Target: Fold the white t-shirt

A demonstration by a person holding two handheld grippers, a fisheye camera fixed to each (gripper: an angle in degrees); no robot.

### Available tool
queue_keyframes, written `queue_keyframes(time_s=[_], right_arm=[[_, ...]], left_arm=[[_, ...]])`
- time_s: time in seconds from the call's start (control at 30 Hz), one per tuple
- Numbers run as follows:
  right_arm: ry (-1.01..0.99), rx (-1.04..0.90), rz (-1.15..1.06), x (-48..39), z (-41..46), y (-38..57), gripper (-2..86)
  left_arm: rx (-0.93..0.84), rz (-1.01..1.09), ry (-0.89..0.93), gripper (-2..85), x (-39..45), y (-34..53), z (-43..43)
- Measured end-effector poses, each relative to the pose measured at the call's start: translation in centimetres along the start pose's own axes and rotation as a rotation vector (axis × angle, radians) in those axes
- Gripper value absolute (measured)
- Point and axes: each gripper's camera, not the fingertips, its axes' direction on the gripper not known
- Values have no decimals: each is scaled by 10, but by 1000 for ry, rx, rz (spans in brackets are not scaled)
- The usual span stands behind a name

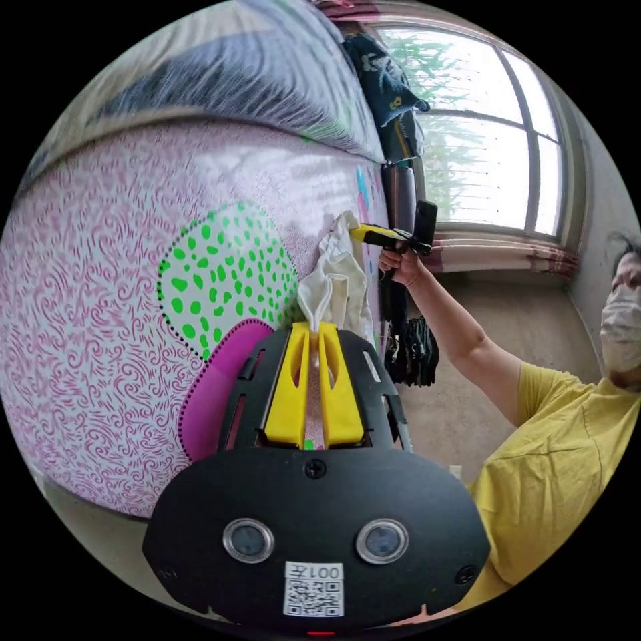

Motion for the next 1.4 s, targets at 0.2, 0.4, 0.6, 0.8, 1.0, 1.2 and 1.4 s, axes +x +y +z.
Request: queue_keyframes(time_s=[0.2, 0.4, 0.6, 0.8, 1.0, 1.2, 1.4], right_arm=[[208, 143, 135, 14, -18, 4, 16], [206, 328, 225, 12, -33, 16, 46], [149, 452, 100, -57, -39, 43, 41], [135, 138, -123, -135, 73, 8, 66], [156, 104, -104, -146, 118, -13, 39], [238, 168, -83, -137, 101, -10, 10], [138, 106, -4, -96, 124, -13, 7]], left_arm=[[35, 44, -187, -8, 15, -9, -13], [-14, 113, -243, 0, 26, -29, 1], [115, 138, -301, 8, 42, -26, -8], [117, 179, -345, 2, 61, 1, -5], [110, 197, -340, 0, 70, 26, -1], [142, 218, -310, -3, 79, 33, -6], [79, 313, -301, -9, 93, 20, 25]])
